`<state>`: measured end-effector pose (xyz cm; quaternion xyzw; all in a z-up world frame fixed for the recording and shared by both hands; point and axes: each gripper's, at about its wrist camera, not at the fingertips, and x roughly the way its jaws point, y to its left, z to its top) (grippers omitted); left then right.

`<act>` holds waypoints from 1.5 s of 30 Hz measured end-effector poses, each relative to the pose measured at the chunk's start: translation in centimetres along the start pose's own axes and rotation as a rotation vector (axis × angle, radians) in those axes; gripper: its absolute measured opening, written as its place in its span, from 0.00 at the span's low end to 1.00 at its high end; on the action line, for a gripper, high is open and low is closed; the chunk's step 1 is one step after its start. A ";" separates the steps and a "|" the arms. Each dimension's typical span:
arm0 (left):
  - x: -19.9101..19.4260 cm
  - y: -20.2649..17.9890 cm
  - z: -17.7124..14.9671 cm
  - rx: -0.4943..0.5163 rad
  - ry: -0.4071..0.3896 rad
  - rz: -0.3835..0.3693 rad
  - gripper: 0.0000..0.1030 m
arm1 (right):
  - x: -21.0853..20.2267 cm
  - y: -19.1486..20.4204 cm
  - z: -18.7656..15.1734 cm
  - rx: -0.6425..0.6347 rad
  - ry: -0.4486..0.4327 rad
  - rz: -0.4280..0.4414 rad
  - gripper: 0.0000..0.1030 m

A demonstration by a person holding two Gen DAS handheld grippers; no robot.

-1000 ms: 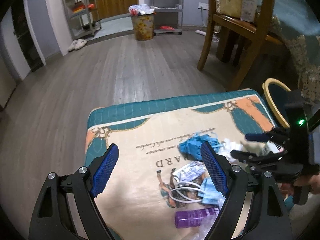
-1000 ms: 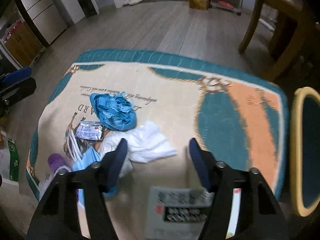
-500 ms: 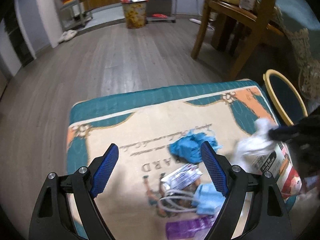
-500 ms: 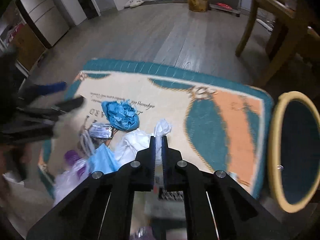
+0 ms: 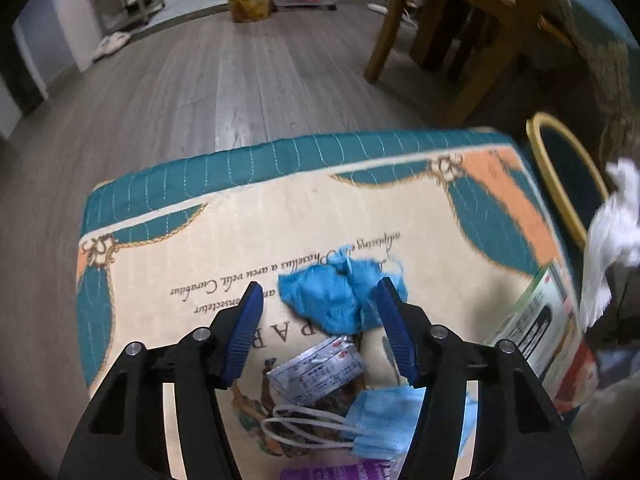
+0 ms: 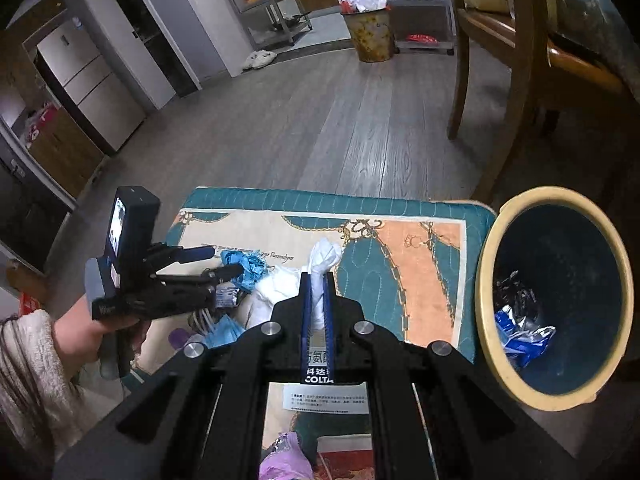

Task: Collect trash
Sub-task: 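Grasp white tissue with the right gripper while the left gripper grasps blue gloves, then carry the tissue and blue gloves over the bin and release both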

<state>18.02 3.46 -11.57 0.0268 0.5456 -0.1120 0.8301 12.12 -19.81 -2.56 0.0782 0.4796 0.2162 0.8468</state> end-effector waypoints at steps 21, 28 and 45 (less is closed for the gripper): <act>-5.9 -4.3 3.5 0.098 -0.194 -0.025 0.10 | -2.7 -2.8 0.8 0.021 -0.076 -0.047 0.05; -7.6 -9.0 4.8 0.152 -0.270 -0.071 0.10 | -5.1 -5.9 1.6 0.047 -0.140 -0.144 0.05; -6.5 -21.4 5.1 0.331 -0.284 -0.178 0.10 | -8.6 -16.7 0.2 0.207 -0.163 -0.349 0.05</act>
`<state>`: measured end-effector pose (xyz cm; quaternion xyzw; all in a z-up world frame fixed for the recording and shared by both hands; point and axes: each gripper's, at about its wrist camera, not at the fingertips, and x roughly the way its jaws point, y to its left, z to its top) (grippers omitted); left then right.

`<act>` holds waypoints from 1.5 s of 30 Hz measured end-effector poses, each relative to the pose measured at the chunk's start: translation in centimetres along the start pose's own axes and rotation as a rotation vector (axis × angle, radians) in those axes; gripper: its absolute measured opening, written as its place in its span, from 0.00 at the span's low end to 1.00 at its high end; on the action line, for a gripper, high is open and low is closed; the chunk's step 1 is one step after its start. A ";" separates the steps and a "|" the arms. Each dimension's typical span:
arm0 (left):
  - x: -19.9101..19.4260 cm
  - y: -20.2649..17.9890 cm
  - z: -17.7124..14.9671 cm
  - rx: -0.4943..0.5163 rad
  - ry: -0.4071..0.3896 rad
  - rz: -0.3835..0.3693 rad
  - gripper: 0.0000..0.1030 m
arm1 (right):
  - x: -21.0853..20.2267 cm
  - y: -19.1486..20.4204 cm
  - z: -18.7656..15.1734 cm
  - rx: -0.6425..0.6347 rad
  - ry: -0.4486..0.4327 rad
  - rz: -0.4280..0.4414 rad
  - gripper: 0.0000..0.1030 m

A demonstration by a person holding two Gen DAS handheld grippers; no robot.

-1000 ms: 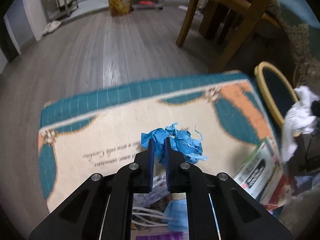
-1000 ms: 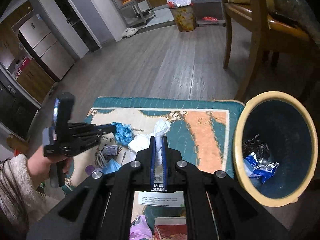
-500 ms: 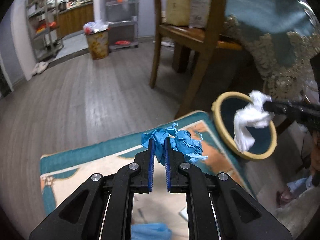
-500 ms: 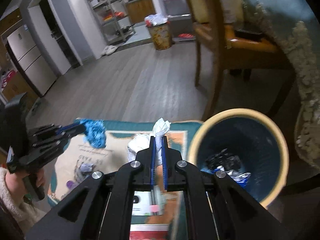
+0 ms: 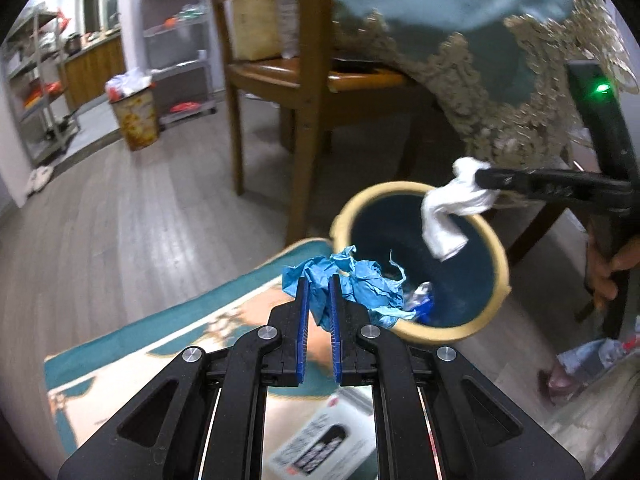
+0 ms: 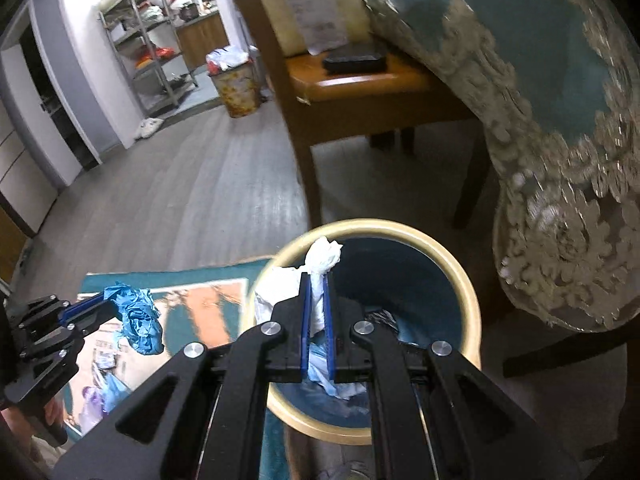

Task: Collect trash
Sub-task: 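Carry the tissue and blue gloves over the bin and release both, then move both open grippers back over the cushion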

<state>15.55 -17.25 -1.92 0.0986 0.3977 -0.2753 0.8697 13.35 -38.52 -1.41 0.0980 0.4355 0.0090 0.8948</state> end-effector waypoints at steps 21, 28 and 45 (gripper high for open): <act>7.8 -8.5 1.7 0.075 0.032 -0.073 0.10 | 2.6 -5.9 -3.2 0.093 0.123 -0.051 0.05; 9.0 -8.1 1.6 0.026 0.068 -0.073 0.36 | 2.4 -4.7 -2.5 0.073 0.101 -0.065 0.17; 1.4 -3.6 0.2 -0.009 -0.009 0.065 0.76 | -1.7 -2.0 -1.6 0.093 -0.032 -0.011 0.94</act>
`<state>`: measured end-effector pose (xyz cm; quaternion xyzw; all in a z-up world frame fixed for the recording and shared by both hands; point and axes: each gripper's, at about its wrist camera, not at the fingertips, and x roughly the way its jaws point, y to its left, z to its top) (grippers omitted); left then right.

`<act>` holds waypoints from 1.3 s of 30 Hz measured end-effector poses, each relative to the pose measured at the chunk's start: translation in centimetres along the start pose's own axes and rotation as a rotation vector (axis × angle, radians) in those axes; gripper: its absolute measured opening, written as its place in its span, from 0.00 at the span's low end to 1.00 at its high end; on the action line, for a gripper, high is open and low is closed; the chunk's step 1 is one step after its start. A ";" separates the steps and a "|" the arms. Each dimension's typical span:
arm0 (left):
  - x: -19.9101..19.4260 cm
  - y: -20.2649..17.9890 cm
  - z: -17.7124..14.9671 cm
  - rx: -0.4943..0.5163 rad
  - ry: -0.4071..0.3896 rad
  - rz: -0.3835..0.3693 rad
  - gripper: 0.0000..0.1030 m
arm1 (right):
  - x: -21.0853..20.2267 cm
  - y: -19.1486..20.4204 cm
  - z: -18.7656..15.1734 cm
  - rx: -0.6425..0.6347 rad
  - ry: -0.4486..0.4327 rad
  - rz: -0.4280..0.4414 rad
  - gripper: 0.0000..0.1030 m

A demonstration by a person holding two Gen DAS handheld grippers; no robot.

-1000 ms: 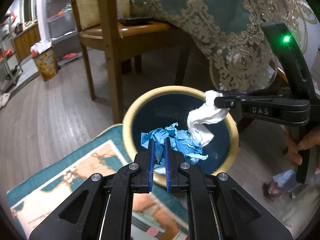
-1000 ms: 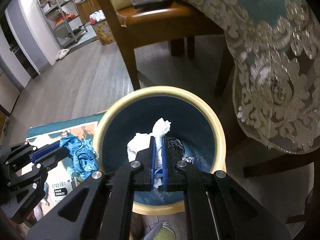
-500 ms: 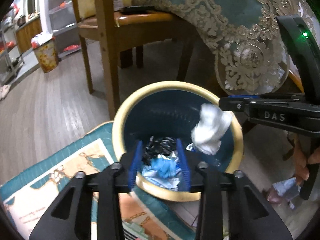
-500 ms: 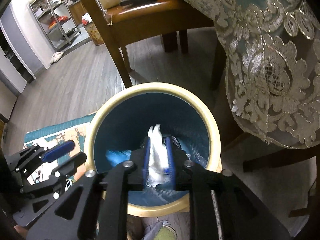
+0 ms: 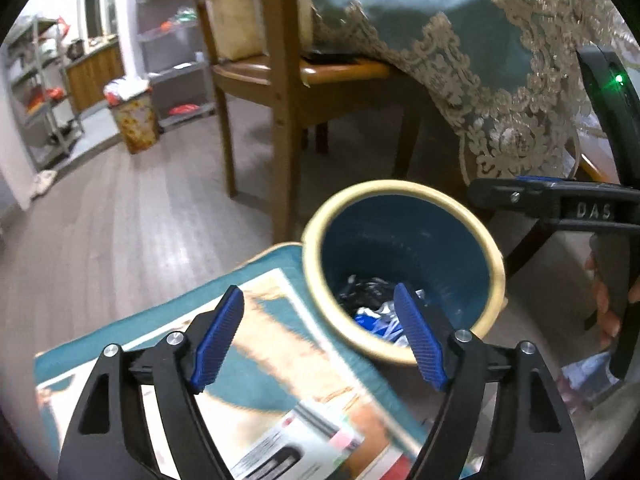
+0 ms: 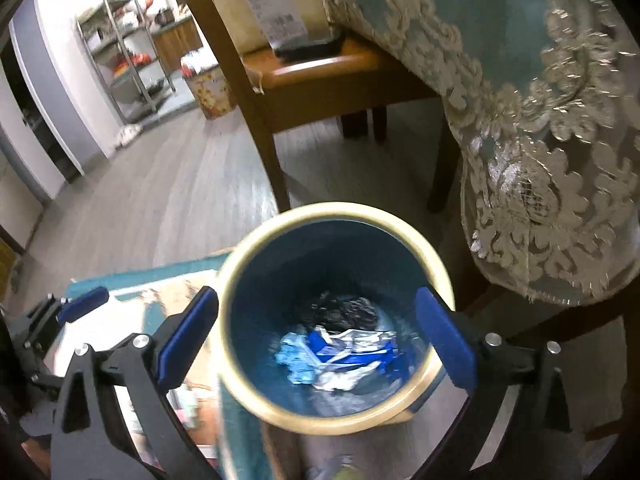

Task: Collect trash
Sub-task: 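Move both open grippers back over the cushion, then grasp the pink snack wrapper with the right gripper while the left grasps the clear plastic bag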

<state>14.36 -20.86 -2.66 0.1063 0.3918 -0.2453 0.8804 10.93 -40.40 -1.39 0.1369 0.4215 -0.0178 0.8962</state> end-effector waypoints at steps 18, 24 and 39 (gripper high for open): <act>-15.8 8.0 -6.9 -0.229 -0.109 0.169 0.77 | -6.6 9.0 -10.3 -0.095 0.047 0.099 0.94; -18.4 11.6 -10.6 -0.239 -0.093 0.230 0.77 | -5.7 11.4 -13.3 -0.096 0.129 0.139 0.94; -18.5 17.5 -19.6 -0.301 0.072 0.262 0.77 | -2.5 18.7 -20.4 -0.199 0.300 0.155 0.94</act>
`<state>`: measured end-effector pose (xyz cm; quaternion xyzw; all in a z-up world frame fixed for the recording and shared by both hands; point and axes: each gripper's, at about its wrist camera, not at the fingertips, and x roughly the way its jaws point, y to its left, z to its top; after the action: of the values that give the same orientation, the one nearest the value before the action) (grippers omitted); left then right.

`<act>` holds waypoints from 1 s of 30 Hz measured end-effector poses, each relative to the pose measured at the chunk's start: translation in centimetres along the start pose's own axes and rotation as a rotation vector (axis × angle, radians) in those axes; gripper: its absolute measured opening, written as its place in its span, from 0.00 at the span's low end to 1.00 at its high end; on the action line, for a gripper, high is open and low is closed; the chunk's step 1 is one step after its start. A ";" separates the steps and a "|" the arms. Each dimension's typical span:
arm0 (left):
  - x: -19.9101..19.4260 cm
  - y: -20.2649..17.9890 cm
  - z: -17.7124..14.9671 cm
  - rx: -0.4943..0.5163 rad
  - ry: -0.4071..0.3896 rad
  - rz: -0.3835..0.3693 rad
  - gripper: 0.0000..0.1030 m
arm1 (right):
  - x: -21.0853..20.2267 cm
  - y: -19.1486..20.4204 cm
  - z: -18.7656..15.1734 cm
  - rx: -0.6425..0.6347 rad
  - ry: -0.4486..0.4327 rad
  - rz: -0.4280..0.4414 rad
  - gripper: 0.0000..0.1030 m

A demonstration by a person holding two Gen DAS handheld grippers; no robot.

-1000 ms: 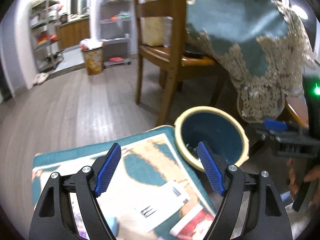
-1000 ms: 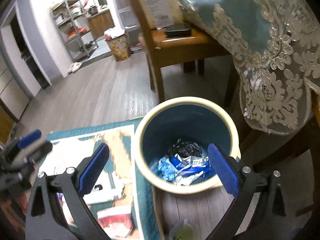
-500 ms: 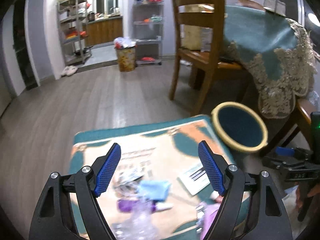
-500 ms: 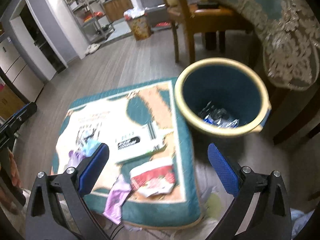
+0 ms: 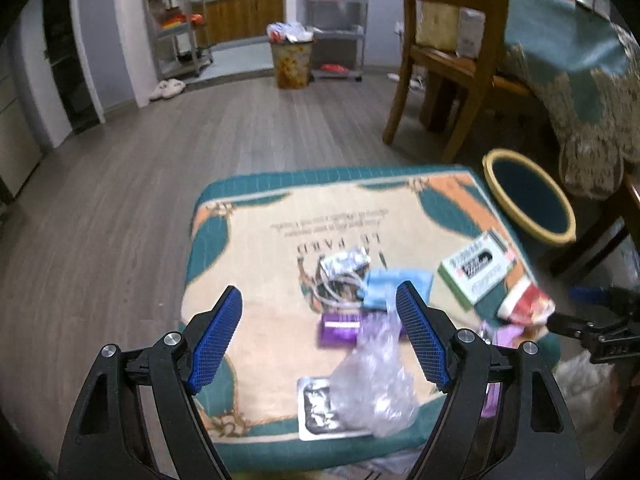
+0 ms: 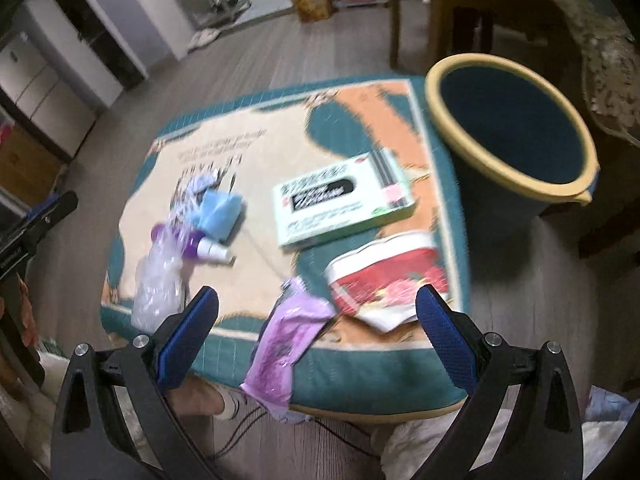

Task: Collect trash
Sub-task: 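Grasp the pink snack wrapper with the right gripper while the left grasps the clear plastic bag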

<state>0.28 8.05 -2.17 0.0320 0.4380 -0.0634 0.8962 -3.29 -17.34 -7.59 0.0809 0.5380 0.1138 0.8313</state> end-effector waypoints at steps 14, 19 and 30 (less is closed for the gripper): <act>5.2 -2.4 -3.6 0.060 0.174 -0.088 0.77 | 6.6 3.9 -2.8 -0.114 0.201 -0.010 0.25; 8.2 -3.9 -4.8 0.113 0.283 -0.079 0.54 | 6.1 4.0 -2.4 -0.145 0.160 -0.007 0.08; 4.2 -4.8 -2.1 0.099 0.137 -0.097 0.27 | 1.3 3.8 0.6 -0.131 -0.012 0.048 0.07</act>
<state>0.54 3.21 -6.81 0.0592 0.4957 -0.1260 0.8573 -2.63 -13.31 -7.54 0.0400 0.5222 0.1679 0.8352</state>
